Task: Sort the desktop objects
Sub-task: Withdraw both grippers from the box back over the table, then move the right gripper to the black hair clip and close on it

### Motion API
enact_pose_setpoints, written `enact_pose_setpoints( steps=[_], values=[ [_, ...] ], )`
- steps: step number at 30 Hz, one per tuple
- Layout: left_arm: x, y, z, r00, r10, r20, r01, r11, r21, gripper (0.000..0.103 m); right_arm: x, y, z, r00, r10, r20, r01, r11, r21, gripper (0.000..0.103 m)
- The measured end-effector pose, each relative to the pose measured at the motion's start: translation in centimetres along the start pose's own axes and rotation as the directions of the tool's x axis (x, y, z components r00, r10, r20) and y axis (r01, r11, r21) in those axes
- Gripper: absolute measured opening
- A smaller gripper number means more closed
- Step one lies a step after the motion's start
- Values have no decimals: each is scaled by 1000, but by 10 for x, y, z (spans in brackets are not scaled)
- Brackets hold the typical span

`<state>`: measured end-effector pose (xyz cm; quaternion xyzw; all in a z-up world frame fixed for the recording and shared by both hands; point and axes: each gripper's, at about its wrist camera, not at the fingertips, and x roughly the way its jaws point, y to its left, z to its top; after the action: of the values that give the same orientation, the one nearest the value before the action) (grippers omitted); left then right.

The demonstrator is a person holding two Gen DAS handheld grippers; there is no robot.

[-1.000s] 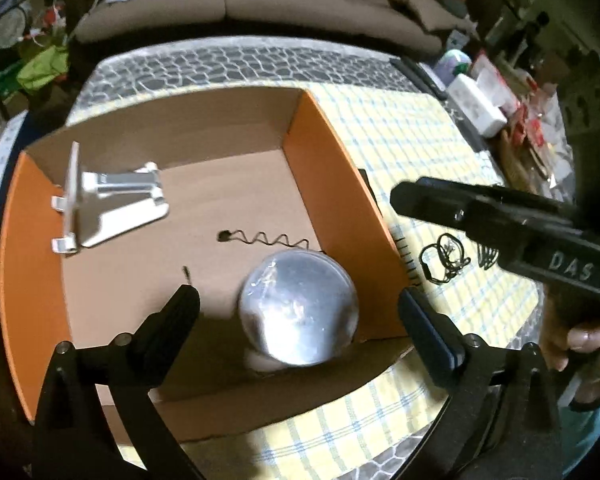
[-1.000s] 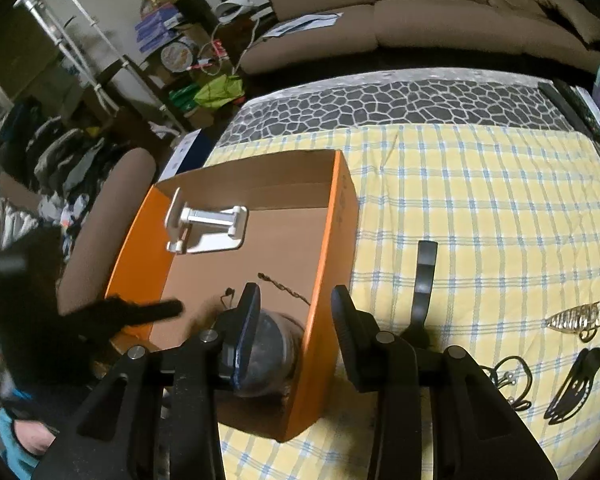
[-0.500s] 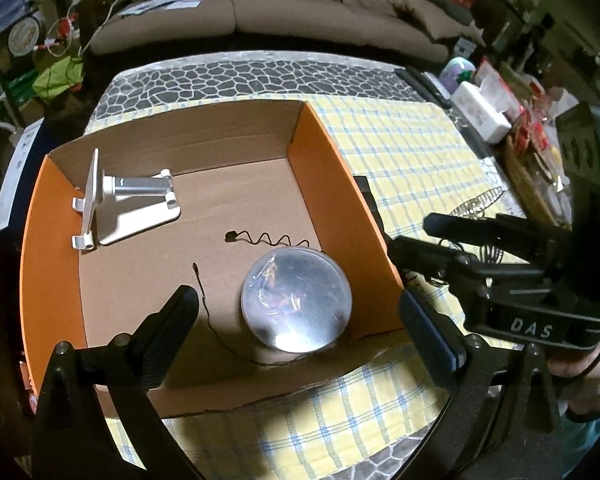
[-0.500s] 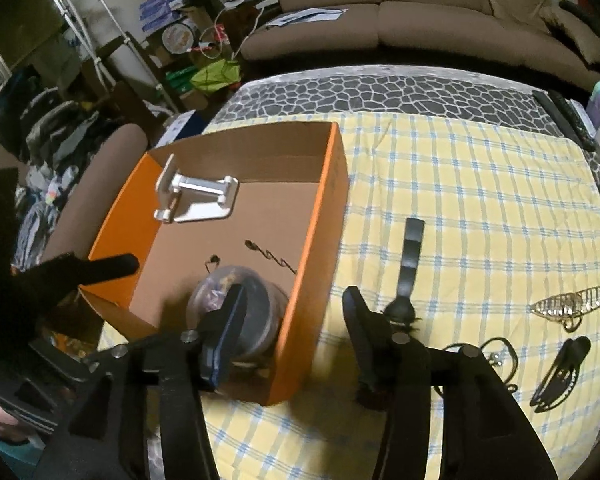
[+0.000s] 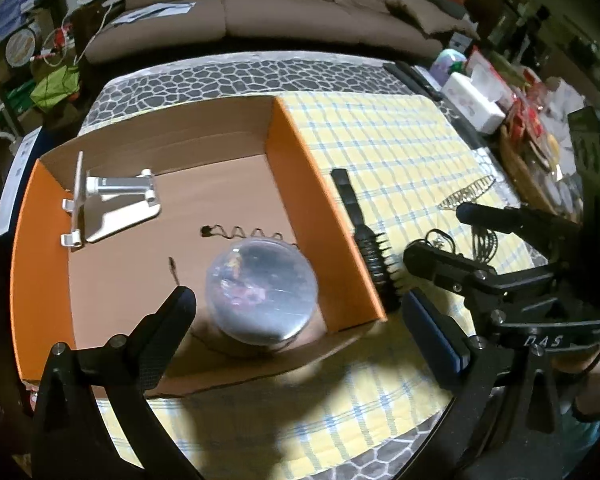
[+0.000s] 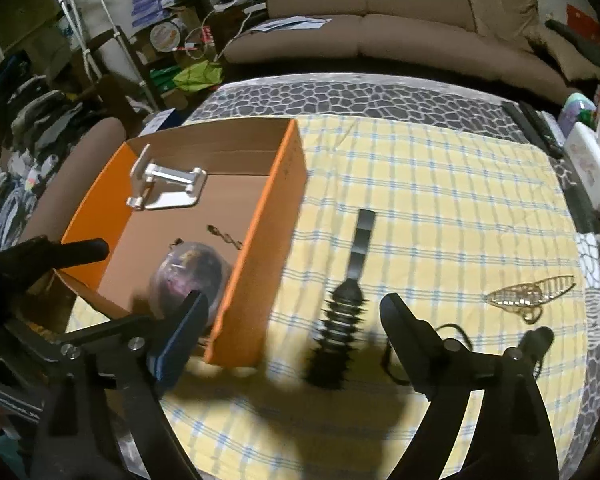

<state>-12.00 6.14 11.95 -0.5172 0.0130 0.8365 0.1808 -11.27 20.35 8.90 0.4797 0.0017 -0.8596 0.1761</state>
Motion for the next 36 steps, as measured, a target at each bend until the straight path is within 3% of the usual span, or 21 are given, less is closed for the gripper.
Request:
enact_pose_setpoints(
  steps=[5,18,27,36],
  values=[
    [3,-26,-2,1000,7,-6,-6,1000,29,103,-12,-24,-8,1000,-21,10,20,999,44,103],
    [23,-95,-9,997,-73,26,70,994,86,103,-49,-133,-37,994,-94,47,81,970,229,103],
    [55,-142,-14,993,-116,-8,116,985,129,103,-66,-187,-57,991,-116,60,92,946,312,102],
    [90,-176,-9,992,-118,-42,124,976,179,103,-60,-231,-75,991,-134,25,113,910,400,89]
  ],
)
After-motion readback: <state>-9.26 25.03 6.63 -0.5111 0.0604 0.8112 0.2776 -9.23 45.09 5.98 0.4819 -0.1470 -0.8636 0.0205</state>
